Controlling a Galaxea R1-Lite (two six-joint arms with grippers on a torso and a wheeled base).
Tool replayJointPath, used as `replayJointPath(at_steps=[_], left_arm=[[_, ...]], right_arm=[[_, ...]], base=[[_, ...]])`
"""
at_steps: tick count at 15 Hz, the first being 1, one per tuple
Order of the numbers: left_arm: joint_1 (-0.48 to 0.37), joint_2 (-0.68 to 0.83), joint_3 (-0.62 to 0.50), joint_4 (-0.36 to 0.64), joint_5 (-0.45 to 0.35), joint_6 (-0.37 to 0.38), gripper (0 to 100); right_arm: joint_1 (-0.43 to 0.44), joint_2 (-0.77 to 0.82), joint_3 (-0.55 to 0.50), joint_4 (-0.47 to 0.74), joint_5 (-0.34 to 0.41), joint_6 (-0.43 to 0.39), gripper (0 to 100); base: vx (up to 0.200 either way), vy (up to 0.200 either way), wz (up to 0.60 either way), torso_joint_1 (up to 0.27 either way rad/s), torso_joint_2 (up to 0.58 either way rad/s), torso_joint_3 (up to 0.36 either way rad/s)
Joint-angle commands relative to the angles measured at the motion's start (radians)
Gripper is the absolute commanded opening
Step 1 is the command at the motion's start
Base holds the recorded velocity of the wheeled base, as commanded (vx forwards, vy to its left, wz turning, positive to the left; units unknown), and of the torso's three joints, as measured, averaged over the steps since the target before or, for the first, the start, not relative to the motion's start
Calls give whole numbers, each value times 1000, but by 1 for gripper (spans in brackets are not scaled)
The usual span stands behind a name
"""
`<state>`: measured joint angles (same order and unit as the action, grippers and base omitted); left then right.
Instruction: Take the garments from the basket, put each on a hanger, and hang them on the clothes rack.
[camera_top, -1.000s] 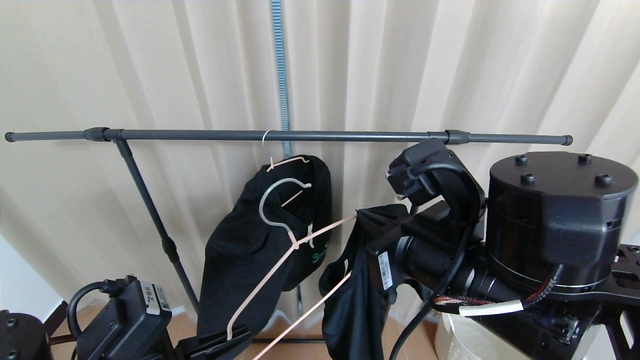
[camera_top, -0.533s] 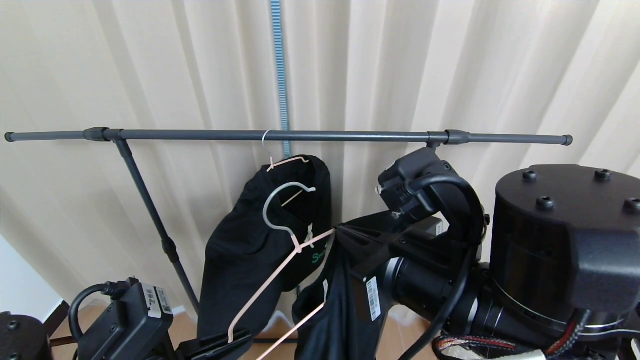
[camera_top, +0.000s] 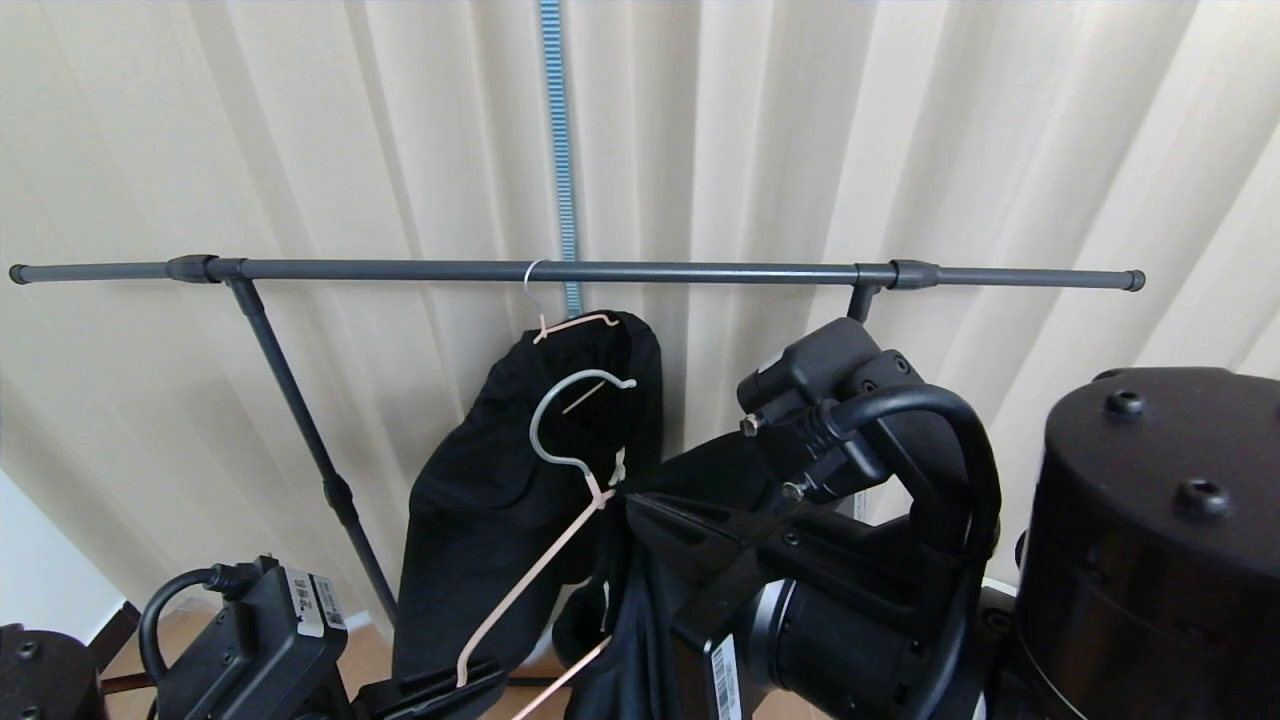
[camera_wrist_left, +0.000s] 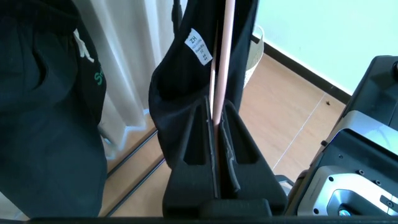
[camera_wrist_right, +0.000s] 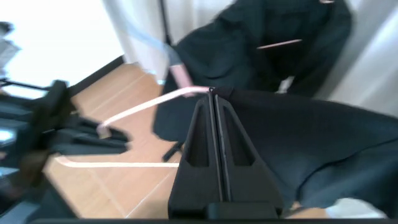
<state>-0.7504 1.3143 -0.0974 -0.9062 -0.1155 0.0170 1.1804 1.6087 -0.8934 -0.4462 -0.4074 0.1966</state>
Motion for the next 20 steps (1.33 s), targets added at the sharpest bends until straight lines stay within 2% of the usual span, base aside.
replayJointPath(at_steps=[1, 3, 8, 18, 19, 20], left_arm=[[0, 2, -1, 0, 0, 0, 0], [0, -6, -1, 0, -1, 0, 0], [0, -52, -7, 0, -1, 0, 0], [-17, -86, -4, 0, -1, 3, 0], [-17, -86, -1, 0, -1, 3, 0], [-17, -86, -2, 0, -1, 3, 0]], right_arm=[[24, -29, 4, 0, 42, 17, 0], [24, -58, 14, 0, 76, 15, 0], [-25, -50, 7, 0, 73, 10, 0], [-25, -21, 11, 0, 67, 12, 0], [-25, -23, 11, 0, 65, 12, 100], [-25, -27, 14, 0, 64, 12, 100]], base=[[0, 0, 0, 0, 0, 0], [0, 0, 0, 0, 0, 0], [0, 0, 0, 0, 0, 0], [0, 0, 0, 0, 0, 0], [0, 0, 0, 0, 0, 0], [0, 0, 0, 0, 0, 0]])
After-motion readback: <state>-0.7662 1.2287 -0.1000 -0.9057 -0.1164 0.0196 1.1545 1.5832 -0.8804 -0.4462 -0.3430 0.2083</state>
